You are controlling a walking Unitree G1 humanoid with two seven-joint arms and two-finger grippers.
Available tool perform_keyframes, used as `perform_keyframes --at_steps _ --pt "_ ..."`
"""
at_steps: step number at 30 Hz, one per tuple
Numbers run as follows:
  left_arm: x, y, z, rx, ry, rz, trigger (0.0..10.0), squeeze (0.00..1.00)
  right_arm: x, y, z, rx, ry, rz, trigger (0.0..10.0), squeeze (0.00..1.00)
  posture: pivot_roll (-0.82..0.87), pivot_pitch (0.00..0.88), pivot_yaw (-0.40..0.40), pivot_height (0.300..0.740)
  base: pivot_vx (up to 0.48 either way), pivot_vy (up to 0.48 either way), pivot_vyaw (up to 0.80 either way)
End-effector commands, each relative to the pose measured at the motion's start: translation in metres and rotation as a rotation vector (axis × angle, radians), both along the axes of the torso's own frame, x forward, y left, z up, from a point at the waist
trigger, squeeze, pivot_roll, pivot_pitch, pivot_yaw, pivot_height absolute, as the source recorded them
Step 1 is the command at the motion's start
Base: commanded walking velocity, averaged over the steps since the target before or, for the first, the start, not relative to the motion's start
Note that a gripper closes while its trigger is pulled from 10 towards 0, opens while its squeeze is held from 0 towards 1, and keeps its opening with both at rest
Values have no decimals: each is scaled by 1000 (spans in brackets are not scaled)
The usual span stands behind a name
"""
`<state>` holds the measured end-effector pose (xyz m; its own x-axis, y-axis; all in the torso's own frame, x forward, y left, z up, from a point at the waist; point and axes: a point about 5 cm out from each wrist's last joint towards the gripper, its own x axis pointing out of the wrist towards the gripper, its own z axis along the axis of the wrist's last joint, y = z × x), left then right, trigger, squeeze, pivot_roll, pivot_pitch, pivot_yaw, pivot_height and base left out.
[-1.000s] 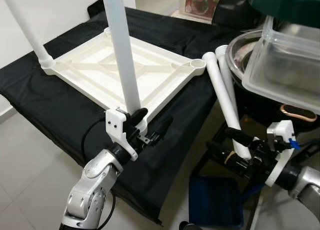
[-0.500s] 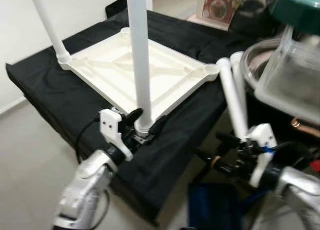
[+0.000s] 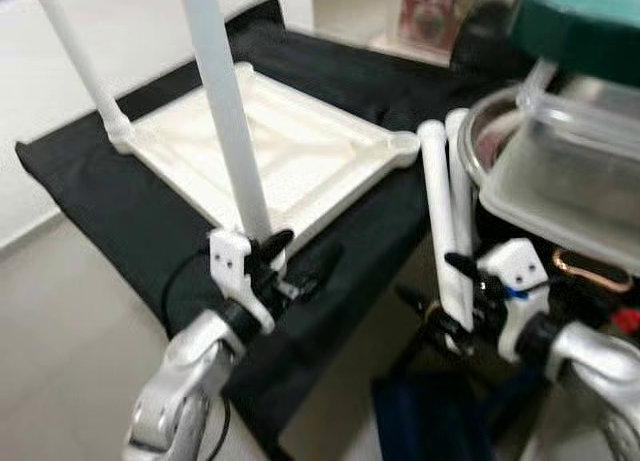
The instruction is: Building children table
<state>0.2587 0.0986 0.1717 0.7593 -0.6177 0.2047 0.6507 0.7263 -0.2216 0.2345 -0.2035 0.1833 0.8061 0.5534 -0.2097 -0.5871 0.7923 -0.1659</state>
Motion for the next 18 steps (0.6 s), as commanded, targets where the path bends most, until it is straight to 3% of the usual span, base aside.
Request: perform_keyframes --at_steps 1,3,7,10,11,13,18 --pt "-5 1 -5 5 26 -18 10000 0 -5 -3 0 -50 24 28 10000 0 -135 167 41 740 0 0 0" --pt "-7 -1 -5 8 28 -41 10000 0 -4 -13 -1 -111 32 -24 10000 0 -135 171 40 740 0 0 0" --pt "-9 -2 -6 15 30 -64 10000 0 0 -23 0 -124 23 -117 10000 0 -138 171 41 740 0 0 0" --pt "-12 -4 -6 13 32 -92 10000 0 7 -33 3 -85 -14 -267 10000 0 -138 174 39 740 0 0 0" --pt "-12 -4 -6 13 32 -92 10000 0 7 -33 3 -85 -14 -267 10000 0 -138 174 39 740 0 0 0" --pt "-15 -6 -6 17 34 -123 10000 0 5 -33 1 22 5 -305 10000 0 -139 176 37 740 0 0 0" --pt "-19 -6 -7 25 36 -158 10000 0 1 -39 -7 71 43 -352 10000 0 -140 179 34 740 0 0 0"
